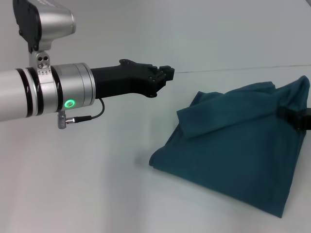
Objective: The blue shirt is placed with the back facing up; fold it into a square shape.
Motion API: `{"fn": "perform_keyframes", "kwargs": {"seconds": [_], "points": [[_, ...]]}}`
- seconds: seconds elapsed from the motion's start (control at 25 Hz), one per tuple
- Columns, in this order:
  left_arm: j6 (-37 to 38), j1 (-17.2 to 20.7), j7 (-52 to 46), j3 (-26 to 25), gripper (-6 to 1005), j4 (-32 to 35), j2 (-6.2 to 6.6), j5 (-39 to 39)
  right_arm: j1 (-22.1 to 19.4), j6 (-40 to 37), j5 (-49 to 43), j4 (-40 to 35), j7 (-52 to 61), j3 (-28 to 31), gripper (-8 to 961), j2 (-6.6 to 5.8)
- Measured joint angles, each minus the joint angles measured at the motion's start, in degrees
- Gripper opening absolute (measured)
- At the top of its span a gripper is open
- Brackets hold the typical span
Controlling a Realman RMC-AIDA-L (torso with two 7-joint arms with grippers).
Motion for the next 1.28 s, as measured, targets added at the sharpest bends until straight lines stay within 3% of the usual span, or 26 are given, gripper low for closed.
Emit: {"fn": "perform_keyframes", "kwargs": {"seconds": [0.68,1.28], "points": [[-0.19,0.33,0.2,-0.13,44,-0.43,0.35,0.34,0.17,3.88,-10.41,0.13,11.7,-0.31,36,0.04],[0.15,1.36,0.43,-1.35,44,-0.04,0.1,0.34,-0.43,4.46,-18.54,-0.93,17.76,-0.77,209,0.08]]}}
